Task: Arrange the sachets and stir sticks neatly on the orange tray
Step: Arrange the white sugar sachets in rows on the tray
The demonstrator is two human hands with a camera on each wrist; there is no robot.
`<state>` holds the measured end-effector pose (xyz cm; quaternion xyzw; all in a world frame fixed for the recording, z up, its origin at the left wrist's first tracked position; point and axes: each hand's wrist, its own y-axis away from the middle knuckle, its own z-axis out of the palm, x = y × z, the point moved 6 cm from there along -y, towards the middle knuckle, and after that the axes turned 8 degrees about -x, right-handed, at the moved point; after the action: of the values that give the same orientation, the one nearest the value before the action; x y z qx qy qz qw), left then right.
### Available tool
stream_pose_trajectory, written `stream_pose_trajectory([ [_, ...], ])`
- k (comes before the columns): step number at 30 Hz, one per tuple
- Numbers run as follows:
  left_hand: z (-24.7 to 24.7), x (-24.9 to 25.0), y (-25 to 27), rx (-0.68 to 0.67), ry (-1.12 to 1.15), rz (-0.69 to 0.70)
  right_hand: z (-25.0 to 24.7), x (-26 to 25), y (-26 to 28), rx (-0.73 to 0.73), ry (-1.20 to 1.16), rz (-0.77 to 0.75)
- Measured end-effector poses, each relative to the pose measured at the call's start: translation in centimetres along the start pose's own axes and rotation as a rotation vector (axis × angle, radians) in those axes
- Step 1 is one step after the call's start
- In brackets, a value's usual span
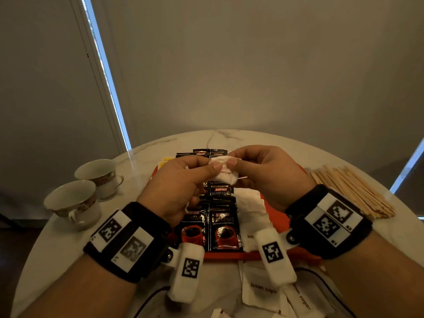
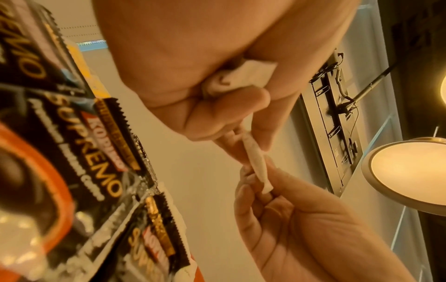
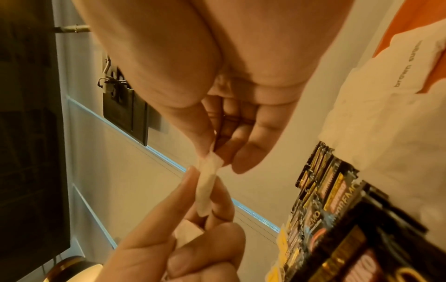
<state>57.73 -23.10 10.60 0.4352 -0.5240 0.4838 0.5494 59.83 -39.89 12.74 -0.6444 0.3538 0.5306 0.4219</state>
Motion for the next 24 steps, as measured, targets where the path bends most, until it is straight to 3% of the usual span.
stream_pose_trajectory([
  [3,-0.2,0.4,0.1,0.052,0.028,0.047,0.3,0.1,0.0,0.020,-0.005,-0.020],
  [6,-0.5,0.6,0.1,0.072,0.036,0.066,1.1,0.7,0.0,-0.060,0.016,0.032],
  [16,-1.0,-0.1,-0.4,0.117,0.137,-0.007,-0.2,0.9,-0.1,-0.004,0.011,0.123],
  [22,-0.3,-0.1,-0.1,0.053,-0.047,0.014,-1.0,0.8,-0.2,0.034,0.020,0.116],
  [24,-0.2,-0.3,-0.2,0.064,-0.045,0.004,-2.3,1.1,-0.4,0.113,0.041,0.132],
])
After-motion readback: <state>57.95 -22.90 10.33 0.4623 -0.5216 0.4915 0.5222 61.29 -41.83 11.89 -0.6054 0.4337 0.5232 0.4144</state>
